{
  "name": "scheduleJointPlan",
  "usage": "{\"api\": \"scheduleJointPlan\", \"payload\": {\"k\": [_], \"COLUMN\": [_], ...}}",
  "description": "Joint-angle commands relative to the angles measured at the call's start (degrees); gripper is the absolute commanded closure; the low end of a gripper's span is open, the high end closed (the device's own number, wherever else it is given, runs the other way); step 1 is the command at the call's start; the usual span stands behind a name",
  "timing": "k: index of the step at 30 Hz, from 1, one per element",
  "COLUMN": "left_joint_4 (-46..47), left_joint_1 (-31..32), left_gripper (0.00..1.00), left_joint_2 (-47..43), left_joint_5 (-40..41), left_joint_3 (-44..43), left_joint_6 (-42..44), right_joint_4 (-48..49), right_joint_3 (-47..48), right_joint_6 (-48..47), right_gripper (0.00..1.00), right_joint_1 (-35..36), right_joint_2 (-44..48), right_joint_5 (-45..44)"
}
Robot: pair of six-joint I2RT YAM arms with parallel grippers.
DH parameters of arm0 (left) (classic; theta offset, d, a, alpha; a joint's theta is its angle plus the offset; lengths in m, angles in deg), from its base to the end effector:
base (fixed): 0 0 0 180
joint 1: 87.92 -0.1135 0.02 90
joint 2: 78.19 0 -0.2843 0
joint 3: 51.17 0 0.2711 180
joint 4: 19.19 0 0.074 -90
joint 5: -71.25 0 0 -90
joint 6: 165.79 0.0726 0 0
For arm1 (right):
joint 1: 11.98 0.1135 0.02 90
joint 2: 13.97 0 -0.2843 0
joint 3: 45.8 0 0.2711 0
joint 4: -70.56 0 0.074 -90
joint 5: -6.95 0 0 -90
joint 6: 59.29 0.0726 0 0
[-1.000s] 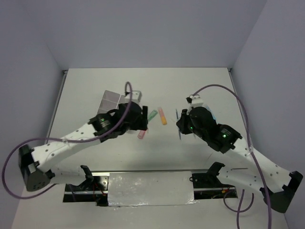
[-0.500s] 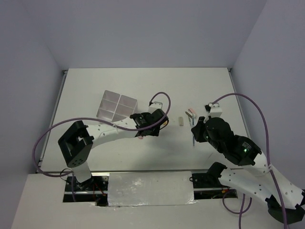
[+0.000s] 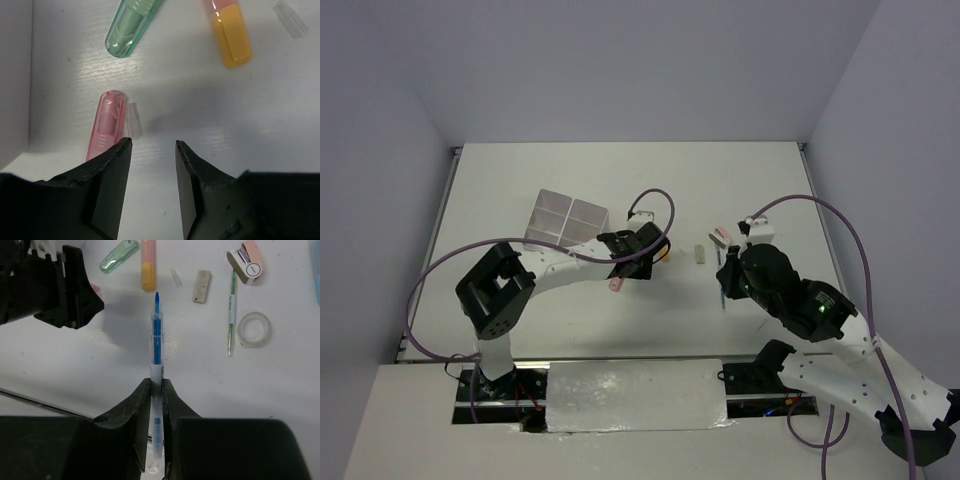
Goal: Sort the stationery into containers
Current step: Close the pen cap on the pen.
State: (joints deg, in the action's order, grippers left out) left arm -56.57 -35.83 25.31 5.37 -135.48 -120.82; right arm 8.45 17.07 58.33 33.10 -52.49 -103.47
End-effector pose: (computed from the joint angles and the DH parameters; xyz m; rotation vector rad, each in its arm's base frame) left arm 0.2813 -0.3129 0.1838 -0.0060 2.4474 -0.2045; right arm 0.1287 0.0932 0.3154 -0.1413 2.1955 0.3190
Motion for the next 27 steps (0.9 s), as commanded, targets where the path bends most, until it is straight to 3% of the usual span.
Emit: {"api": "scheduleJointPlan", "payload": {"k": [1,27], "left_joint_4": [0.7,0.6], "left_joint_1": [-0.3,-1.6], "left_gripper": [0.47,0.49], "left_joint_2": [2.0,5.4], "left_joint_5": [0.6,2.4], "left_joint_3": [-1.2,-0.8], "left_joint_6": [-2.3,-5.9], "right_joint_4": [3.1,2.5], "right_joint_3": [-0.8,-1.0], "right_joint_6": [-0.6,-0.2], "right_gripper": [1.00,1.00], "right_joint_1": [-0.1,-0.1], "right_joint_2": [0.0,-2.0], "right_joint_5": [0.1,-0.6]}}
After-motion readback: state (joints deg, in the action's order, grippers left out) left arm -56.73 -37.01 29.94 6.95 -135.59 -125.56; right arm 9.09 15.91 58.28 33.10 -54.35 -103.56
